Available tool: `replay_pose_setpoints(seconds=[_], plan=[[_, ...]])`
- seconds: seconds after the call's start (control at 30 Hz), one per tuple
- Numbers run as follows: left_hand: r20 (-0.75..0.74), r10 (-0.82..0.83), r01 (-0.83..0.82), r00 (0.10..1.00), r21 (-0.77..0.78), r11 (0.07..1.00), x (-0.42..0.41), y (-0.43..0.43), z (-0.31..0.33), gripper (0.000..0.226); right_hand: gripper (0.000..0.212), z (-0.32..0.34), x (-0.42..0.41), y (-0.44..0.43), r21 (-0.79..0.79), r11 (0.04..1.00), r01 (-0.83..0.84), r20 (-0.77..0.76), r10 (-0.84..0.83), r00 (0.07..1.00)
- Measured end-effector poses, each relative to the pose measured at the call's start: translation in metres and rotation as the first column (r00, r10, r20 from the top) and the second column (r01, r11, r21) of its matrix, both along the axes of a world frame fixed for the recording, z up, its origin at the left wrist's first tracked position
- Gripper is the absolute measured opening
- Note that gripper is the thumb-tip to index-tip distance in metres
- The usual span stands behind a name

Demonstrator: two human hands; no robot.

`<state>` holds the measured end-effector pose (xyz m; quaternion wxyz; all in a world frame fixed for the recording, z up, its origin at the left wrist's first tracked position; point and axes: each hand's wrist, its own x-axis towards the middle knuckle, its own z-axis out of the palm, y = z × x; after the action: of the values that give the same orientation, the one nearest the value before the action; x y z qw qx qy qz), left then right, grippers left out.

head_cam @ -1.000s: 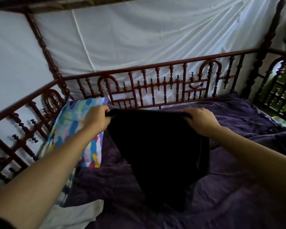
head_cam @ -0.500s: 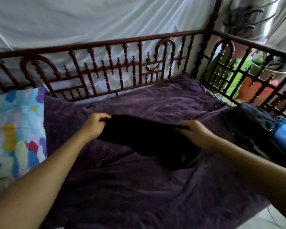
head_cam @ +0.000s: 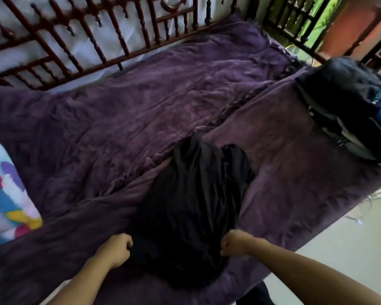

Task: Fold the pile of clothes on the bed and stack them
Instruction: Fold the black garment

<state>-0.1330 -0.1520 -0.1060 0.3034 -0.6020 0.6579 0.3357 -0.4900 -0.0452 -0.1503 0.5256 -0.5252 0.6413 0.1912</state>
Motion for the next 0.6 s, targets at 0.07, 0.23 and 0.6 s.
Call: replay_pose_setpoints(seconds=[0.07,0.23,0.6], plan=[[-0.027,0.002,-0.003,1.0,-0.044,0.999,-0.027,-0.012,-0.002,0.028,0.027,-0.004,-0.038,-0.025,-0.082,0.995,0.054,-0.08,-0.061,0.995],[-0.166,0.023,-0.047,0.986,-0.147,0.988,-0.129,-0.056,-0.015,0.022,0.026,-0.026,-0.143,-0.119,-0.316,0.928,0.196,-0.245,-0.279,0.928],[-0.122,-0.374,0.309,0.919,-0.365,0.878,-0.346,-0.174,-0.13,0.064,0.057,-0.127,-0.197,-0.203,-0.314,0.79,0.527,0.071,-0.534,0.842]])
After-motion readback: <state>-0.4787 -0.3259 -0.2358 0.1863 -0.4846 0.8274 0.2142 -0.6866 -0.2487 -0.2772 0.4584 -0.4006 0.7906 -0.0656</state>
